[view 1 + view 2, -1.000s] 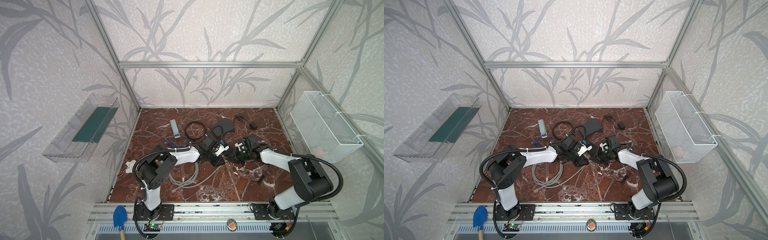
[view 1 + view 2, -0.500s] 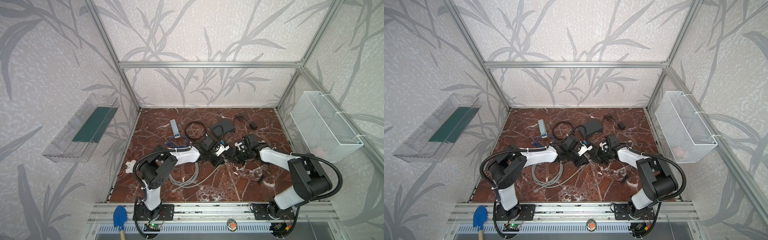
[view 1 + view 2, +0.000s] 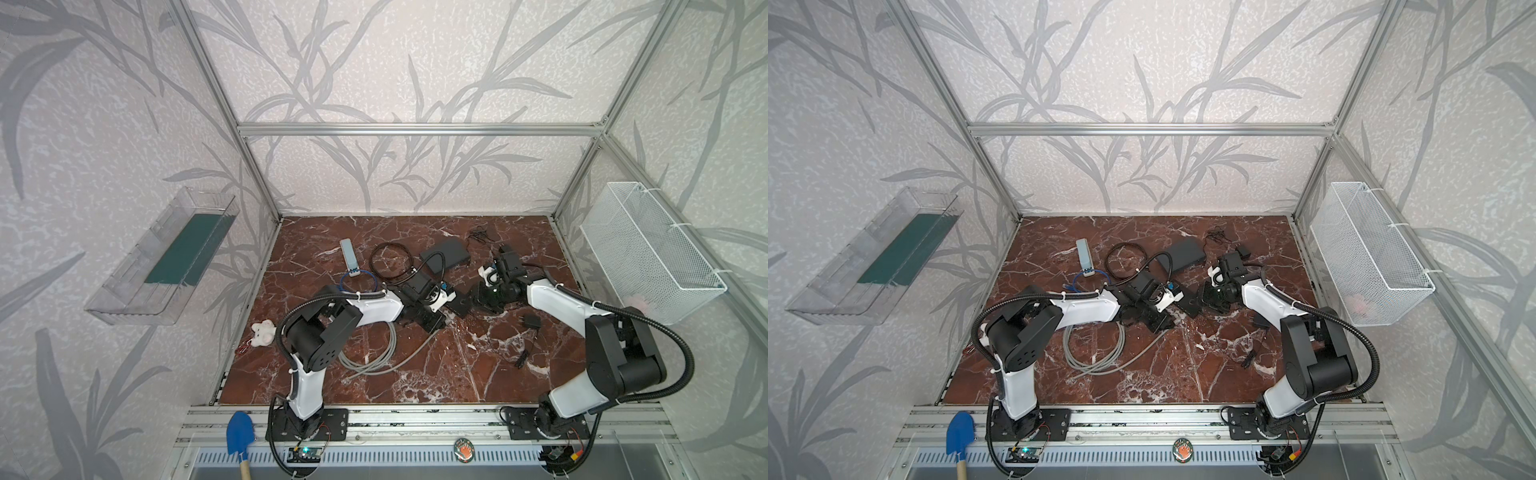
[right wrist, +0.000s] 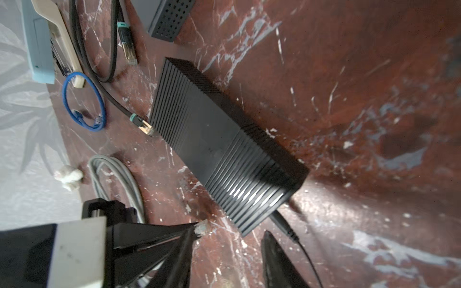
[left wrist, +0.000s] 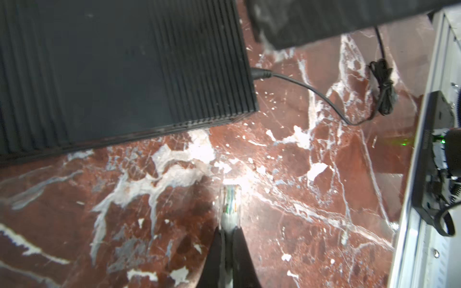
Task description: Insert the plug into the switch port
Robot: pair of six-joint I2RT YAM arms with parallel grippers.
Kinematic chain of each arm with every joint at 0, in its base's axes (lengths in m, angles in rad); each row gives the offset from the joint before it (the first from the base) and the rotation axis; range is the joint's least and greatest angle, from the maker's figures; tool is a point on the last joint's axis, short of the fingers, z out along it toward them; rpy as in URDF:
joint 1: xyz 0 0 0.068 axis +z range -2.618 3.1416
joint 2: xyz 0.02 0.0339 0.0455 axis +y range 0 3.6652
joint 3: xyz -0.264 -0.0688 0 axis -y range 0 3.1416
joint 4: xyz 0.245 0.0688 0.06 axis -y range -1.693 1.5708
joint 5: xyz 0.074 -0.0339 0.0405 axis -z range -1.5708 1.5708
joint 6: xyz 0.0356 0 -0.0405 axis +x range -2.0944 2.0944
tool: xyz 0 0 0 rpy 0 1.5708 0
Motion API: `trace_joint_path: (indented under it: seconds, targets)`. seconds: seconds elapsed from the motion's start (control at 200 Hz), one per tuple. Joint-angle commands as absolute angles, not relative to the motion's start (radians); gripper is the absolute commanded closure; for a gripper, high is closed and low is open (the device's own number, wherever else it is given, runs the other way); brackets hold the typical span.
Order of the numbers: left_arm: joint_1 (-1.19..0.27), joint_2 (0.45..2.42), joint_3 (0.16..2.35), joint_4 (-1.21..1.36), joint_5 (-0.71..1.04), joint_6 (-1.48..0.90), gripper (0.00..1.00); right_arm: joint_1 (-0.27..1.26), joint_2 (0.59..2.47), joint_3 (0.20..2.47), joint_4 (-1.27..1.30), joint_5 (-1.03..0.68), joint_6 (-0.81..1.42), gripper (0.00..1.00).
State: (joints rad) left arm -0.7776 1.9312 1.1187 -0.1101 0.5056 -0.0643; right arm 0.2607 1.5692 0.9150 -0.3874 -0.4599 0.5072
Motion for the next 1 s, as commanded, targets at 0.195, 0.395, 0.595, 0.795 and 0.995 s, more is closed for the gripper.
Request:
trace_joint_path:
  seconds: [0.195, 0.395, 0.595, 0.795, 0.995]
  targets:
    - [-0.804, 1.990, 1.211, -0.174, 0.400, -0.111, 0.96, 0.255, 1.625, 0.977, -0.341, -0.291, 0.279, 0.46]
    - [-0.825, 2.014, 1.253, -0.221, 0.350, -0.126, 0.97, 0.251, 1.714, 1.011, -0.297, -0.296, 0.234, 0.44]
    - [-0.852, 2.028, 1.282, -0.217, 0.313, -0.151, 0.97, 0.244, 1.784, 1.038, -0.306, -0.350, 0.192, 0.44]
    - [-0.868, 2.045, 1.323, -0.250, 0.270, -0.177, 0.97, 0.244, 1.779, 0.995, -0.277, -0.394, 0.207, 0.45]
    - [-0.880, 2.051, 1.338, -0.255, 0.241, -0.186, 0.97, 0.244, 1.772, 0.953, -0.252, -0.425, 0.241, 0.47]
